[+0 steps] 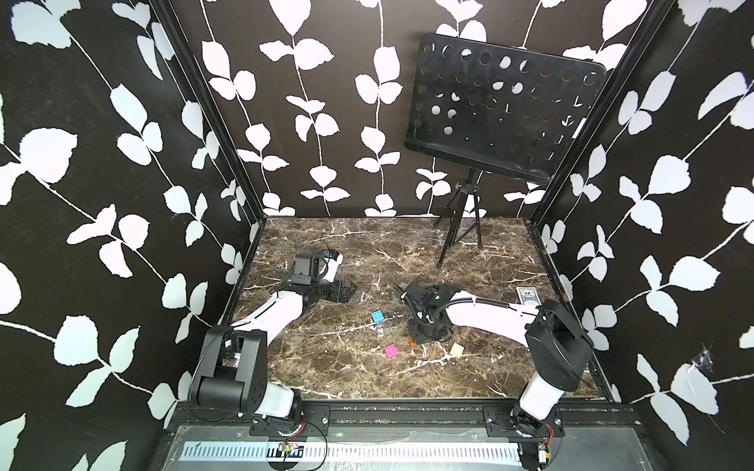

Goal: Assemble the letter y with lego
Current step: Assemble the lego brick with the lego brick.

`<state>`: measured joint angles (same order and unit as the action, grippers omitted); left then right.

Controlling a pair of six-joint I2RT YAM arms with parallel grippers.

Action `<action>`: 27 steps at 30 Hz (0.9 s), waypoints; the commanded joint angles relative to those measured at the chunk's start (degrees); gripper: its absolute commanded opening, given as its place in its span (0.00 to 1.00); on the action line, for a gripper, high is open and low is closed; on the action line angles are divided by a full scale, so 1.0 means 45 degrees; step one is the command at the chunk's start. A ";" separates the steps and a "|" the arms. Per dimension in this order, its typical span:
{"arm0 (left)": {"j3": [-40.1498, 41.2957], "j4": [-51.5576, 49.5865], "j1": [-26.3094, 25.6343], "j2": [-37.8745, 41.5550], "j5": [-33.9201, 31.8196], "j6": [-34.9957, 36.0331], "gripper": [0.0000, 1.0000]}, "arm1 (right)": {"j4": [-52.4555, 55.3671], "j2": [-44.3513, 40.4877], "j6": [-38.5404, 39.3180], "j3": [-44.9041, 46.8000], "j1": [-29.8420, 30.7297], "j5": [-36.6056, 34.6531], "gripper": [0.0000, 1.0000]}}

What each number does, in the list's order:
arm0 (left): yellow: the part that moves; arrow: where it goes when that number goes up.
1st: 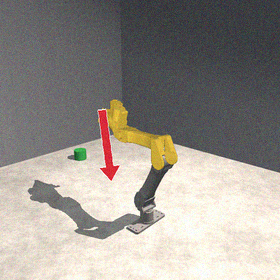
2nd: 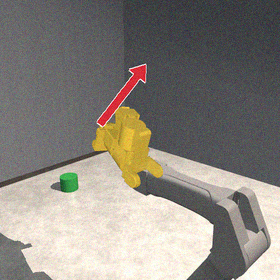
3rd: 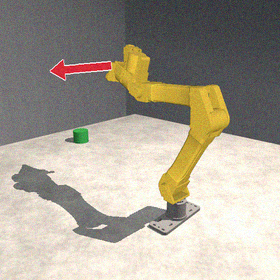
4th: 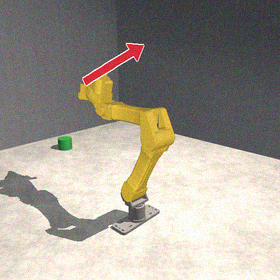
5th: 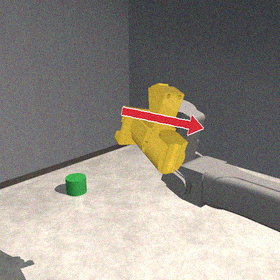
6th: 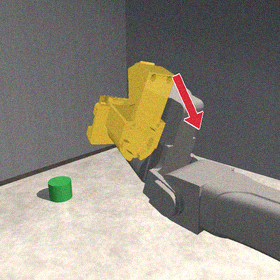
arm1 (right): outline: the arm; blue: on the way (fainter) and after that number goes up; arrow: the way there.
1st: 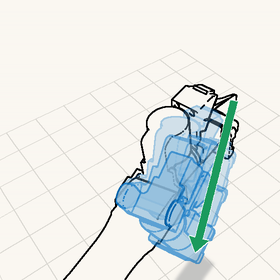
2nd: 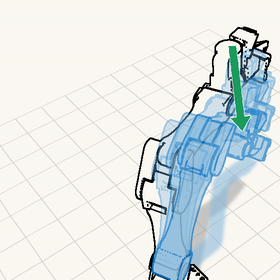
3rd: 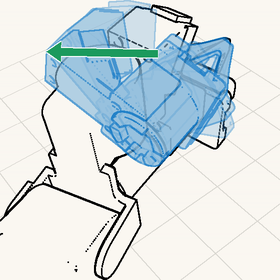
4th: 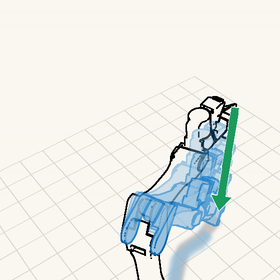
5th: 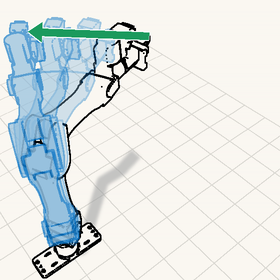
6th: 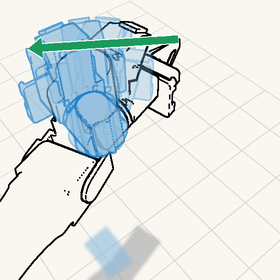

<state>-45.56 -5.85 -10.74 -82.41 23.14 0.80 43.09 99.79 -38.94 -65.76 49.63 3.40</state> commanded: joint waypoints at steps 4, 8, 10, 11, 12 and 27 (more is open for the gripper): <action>0.0254 0.0146 -0.0014 0.0050 0.0074 -0.0080 0.89 | 0.0972 0.0932 0.0490 0.0157 -0.0071 -0.0275 0.25; 0.0222 0.0127 -0.0015 0.0033 0.0062 -0.0099 0.89 | 0.0913 0.0606 0.0475 -0.0050 -0.0090 -0.0238 0.32; 0.0222 0.0127 -0.0015 -0.0007 0.0111 -0.0139 0.89 | 0.1002 0.0349 0.0461 -0.0201 -0.0109 -0.0414 0.34; 0.0210 0.0127 -0.0015 -0.0026 0.0132 -0.0148 0.89 | 0.1047 0.0214 0.0465 -0.0251 -0.0158 -0.0536 0.34; 0.0207 0.0147 -0.0010 -0.0031 0.0133 -0.0158 0.89 | 0.1106 0.0113 0.0441 -0.0288 -0.0243 -0.0641 0.35; 0.0054 -0.0078 -0.0016 0.0283 -0.0152 0.0287 0.90 | 0.1096 -0.2228 0.3115 -0.1053 -0.0794 -0.1462 0.59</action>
<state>-45.28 -5.87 -10.74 -82.43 22.92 0.97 46.89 93.43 -29.95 -69.45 45.91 -0.80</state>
